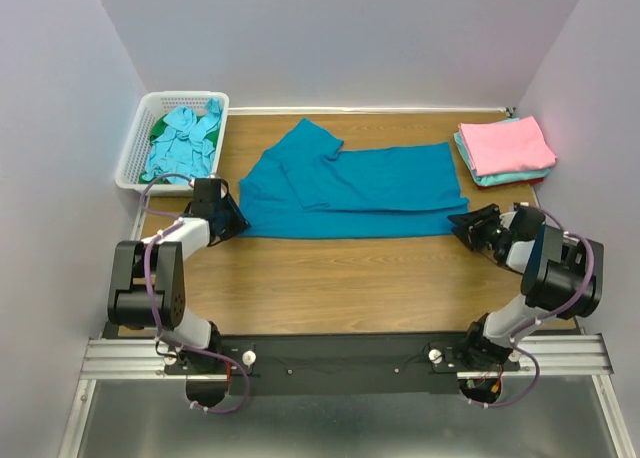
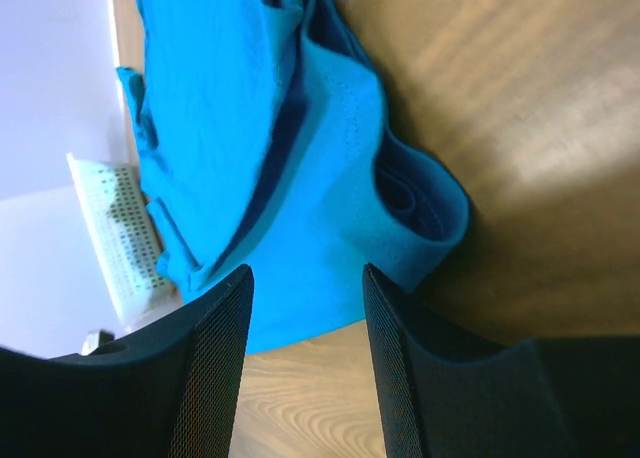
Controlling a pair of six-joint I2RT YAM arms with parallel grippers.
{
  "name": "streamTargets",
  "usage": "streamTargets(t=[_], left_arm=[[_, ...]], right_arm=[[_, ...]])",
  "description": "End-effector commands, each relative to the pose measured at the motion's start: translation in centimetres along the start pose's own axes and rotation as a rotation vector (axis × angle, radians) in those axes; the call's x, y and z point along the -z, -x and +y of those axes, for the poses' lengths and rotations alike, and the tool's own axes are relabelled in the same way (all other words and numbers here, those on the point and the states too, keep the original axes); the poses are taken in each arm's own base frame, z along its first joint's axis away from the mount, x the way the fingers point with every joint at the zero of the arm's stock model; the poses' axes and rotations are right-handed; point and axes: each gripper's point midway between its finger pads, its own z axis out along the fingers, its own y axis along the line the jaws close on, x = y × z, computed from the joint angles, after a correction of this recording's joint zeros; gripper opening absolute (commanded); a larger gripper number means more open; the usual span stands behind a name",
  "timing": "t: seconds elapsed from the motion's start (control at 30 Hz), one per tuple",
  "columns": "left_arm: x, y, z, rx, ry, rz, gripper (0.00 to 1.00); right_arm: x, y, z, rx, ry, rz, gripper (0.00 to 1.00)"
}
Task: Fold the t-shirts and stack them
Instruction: Fold the tshirt
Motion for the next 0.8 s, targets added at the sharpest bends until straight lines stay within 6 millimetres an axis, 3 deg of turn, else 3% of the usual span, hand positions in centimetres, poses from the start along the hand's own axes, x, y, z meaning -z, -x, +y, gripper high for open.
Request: streamTargets(t=[0.0, 0.13, 0.23, 0.4, 0.57, 0.77], left_arm=[[1.8, -3.6, 3.3, 0.004, 0.101, 0.087, 0.39], [3.3, -3.4, 2.6, -0.002, 0.070, 0.060, 0.41], [4.8, -2.1, 1.7, -0.024, 0.037, 0.000, 0.46], [8.3, 1.6, -0.1, -0.103, -0.019, -0.182, 0.62], [10.5, 3.4, -0.9, -0.171, -0.055, -0.312, 0.69], [11.0, 4.2, -1.6, -0.195, -0.094, -0.377, 0.71]], right_arm=[[1.9, -0.8, -4.5, -0.001, -0.222, -0.027, 0.56], [3.0, -0.1, -1.8, 0.054, -0.183, -0.058, 0.56], [3.8, 0.4, 1.4, 0.118, -0.141, -0.097, 0.56], [3.7, 0.1, 5.6, 0.173, -0.090, -0.123, 0.58], [1.6, -0.4, 5.9, 0.177, -0.142, -0.107, 0.64], [-1.9, -2.3, 7.2, 0.193, -0.184, -0.073, 0.66]])
